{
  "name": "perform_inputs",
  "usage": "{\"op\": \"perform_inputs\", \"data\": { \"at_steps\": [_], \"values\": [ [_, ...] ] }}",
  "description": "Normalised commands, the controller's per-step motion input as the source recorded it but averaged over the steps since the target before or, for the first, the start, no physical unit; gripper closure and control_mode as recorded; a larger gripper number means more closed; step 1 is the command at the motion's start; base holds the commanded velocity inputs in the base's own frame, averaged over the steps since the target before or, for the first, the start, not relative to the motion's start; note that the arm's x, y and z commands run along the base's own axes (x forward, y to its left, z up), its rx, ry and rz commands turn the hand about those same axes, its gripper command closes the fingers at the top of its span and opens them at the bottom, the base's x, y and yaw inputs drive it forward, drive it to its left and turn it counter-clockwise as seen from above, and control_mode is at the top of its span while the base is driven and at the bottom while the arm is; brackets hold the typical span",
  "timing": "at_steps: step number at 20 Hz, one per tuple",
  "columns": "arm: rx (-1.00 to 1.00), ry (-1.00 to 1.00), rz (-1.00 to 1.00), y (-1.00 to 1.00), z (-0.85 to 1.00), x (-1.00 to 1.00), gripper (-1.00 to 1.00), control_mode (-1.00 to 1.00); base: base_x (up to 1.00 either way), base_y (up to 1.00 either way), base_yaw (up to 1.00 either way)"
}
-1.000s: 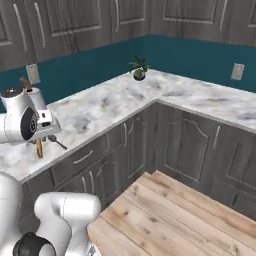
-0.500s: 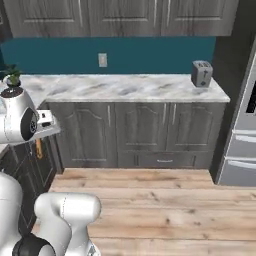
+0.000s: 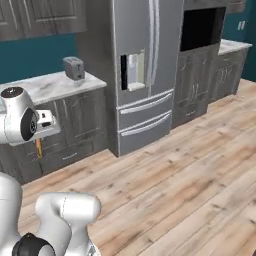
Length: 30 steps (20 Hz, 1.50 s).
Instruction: Organize the utensils by type. Pick up the wooden spoons from the counter and place them in the open cabinet. Then pick up the metallic utensils from the counter and place them in the open drawer.
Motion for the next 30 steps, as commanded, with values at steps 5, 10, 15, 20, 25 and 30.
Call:
{"op": "perform_inputs", "data": {
  "at_steps": [5,10,15,20,25,30],
  "values": [
    [0.0,0.0,0.0,0.0,0.0,0.0,1.0,1.0,0.1,0.0,-1.0],
    [0.0,0.0,0.0,0.0,0.0,0.0,1.0,1.0,0.16,0.0,-1.0],
    [0.0,0.0,0.0,0.0,0.0,0.0,1.0,1.0,0.06,0.0,-1.0],
    [0.0,0.0,0.0,0.0,0.0,0.0,1.0,1.0,0.05,0.0,-1.0],
    [0.0,0.0,0.0,0.0,0.0,0.0,1.0,1.0,0.24,0.04,-0.98],
    [0.0,0.0,0.0,0.0,0.0,0.0,1.0,1.0,0.62,0.2,-0.7]
  ]
}}
